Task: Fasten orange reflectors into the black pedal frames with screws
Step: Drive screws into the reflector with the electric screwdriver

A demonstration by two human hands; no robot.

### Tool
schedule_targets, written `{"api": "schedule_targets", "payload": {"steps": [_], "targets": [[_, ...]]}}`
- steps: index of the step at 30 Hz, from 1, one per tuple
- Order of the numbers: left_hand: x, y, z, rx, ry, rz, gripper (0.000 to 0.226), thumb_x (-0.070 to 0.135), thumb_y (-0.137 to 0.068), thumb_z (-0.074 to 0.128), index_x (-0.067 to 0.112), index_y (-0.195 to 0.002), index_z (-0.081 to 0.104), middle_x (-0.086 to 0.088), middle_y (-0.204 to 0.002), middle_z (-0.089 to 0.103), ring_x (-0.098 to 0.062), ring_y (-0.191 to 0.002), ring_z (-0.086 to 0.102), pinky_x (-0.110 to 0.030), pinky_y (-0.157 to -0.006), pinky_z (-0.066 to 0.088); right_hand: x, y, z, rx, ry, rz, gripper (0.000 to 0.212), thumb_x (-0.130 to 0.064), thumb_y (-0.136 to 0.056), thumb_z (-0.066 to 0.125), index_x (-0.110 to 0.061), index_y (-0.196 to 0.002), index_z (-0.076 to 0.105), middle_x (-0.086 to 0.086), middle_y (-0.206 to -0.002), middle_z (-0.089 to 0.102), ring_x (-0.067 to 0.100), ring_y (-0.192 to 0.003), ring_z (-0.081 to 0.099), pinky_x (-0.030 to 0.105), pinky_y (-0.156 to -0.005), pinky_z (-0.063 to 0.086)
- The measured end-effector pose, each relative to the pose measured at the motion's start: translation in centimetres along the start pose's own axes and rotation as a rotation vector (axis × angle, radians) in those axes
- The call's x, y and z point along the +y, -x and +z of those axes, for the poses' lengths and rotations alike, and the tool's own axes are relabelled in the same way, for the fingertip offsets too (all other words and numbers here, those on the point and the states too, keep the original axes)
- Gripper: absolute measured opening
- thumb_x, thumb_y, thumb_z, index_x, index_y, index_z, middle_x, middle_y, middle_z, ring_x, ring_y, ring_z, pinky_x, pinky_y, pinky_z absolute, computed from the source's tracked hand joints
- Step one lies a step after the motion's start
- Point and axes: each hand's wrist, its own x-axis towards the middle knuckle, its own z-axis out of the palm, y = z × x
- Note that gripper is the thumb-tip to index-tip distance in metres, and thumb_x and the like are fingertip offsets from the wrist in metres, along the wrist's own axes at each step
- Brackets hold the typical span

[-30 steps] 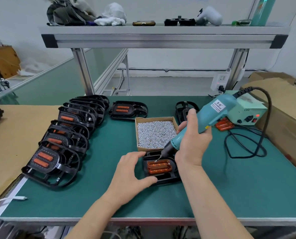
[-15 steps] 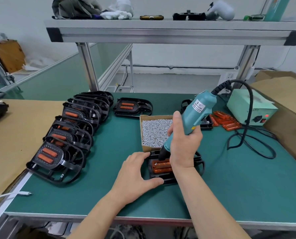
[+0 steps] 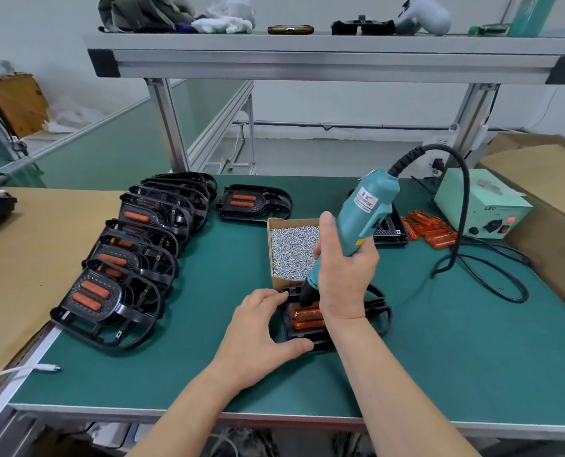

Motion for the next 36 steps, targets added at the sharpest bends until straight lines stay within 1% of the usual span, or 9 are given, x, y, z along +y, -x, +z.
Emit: {"api": "schedule_targets", "payload": {"steps": [2,6,13,17,20,25,27,32,36], "targets": [[0.0,0.0,0.0,0.002,0.004,0.001,0.1,0.078,-0.058,0.064,0.022,-0.14,0.051,0.02,-0.128,0.043,-0.002,-0.125,0.04,-0.028,-0.111,0.034,-0.2,0.1,0.3,-0.027,0.019,-0.021,0.025,-0.043,-0.082,0.071,-0.025,-0.075,0.055,0.022,-0.068,0.055,0.041,-0.063,0.053,0.046,-0.063,0.05],[0.1,0.1,0.0,0.003,0.014,0.005,0.1,0.077,-0.059,0.064,0.021,-0.14,0.052,0.019,-0.128,0.044,-0.004,-0.126,0.041,-0.03,-0.111,0.035,-0.2,0.0,0.6,-0.084,0.026,-0.019,0.016,-0.044,-0.082,0.071,-0.036,-0.073,0.06,0.004,-0.064,0.059,0.023,-0.06,0.057,0.035,-0.06,0.051],[0.1,-0.1,0.0,0.009,0.01,0.003,0.097,0.077,-0.06,0.064,0.021,-0.139,0.053,0.017,-0.129,0.044,-0.007,-0.126,0.043,-0.034,-0.11,0.037,0.4,-0.3,0.8,-0.132,0.005,0.047,0.012,-0.032,-0.081,0.073,-0.029,-0.076,0.063,-0.006,-0.061,0.06,0.013,-0.056,0.057,0.028,-0.059,0.048],[0.0,0.1,0.2,-0.002,0.001,-0.002,0.098,0.078,-0.06,0.063,0.021,-0.139,0.053,0.017,-0.129,0.044,-0.007,-0.126,0.043,-0.033,-0.11,0.036,0.8,-0.3,0.7,-0.139,-0.018,0.099,0.015,-0.023,-0.083,0.071,-0.014,-0.079,0.059,-0.001,-0.059,0.056,0.014,-0.053,0.051,0.027,-0.055,0.046],[0.1,0.1,0.2,-0.012,-0.001,0.0,0.098,0.078,-0.06,0.063,0.021,-0.14,0.052,0.017,-0.129,0.043,-0.008,-0.125,0.043,-0.034,-0.11,0.036,0.8,-0.1,0.5,-0.154,-0.014,0.077,0.015,-0.018,-0.086,0.072,-0.016,-0.078,0.059,-0.002,-0.06,0.056,0.015,-0.054,0.052,0.029,-0.056,0.046],[0.1,0.1,0.0,-0.019,-0.01,0.007,0.096,0.077,-0.061,0.064,0.023,-0.14,0.051,0.019,-0.129,0.042,-0.007,-0.124,0.043,-0.034,-0.11,0.036,-0.1,0.3,-0.2,-0.18,-0.097,0.028,0.018,-0.02,-0.089,0.071,-0.022,-0.074,0.061,-0.003,-0.059,0.055,0.011,-0.053,0.05,0.021,-0.055,0.047],[-0.2,0.1,0.0,-0.014,-0.008,0.007,0.095,0.076,-0.062,0.065,0.023,-0.14,0.051,0.019,-0.129,0.042,-0.006,-0.124,0.043,-0.034,-0.11,0.036,-0.9,0.0,-0.5,-0.187,-0.139,0.005,0.018,-0.025,-0.089,0.072,-0.018,-0.078,0.06,-0.002,-0.058,0.055,0.011,-0.053,0.051,0.02,-0.058,0.047],[-0.4,0.2,0.2,-0.019,-0.014,0.004,0.093,0.075,-0.063,0.067,0.026,-0.14,0.05,0.021,-0.129,0.042,-0.006,-0.124,0.043,-0.033,-0.111,0.036,-2.7,-2.8,-1.8,-0.098,-0.189,-0.014,0.026,-0.034,-0.085,0.073,-0.014,-0.078,0.057,-0.001,-0.055,0.054,0.012,-0.051,0.051,0.023,-0.058,0.047],[-0.4,0.2,0.2,-0.021,-0.009,-0.001,0.094,0.076,-0.062,0.065,0.029,-0.141,0.048,0.024,-0.129,0.04,-0.004,-0.126,0.042,-0.031,-0.111,0.035,-2.7,-4.5,-3.4,0.053,-0.221,0.03,0.024,-0.03,-0.086,0.073,-0.016,-0.082,0.054,-0.003,-0.053,0.054,0.012,-0.049,0.049,0.024,-0.056,0.046]]}}
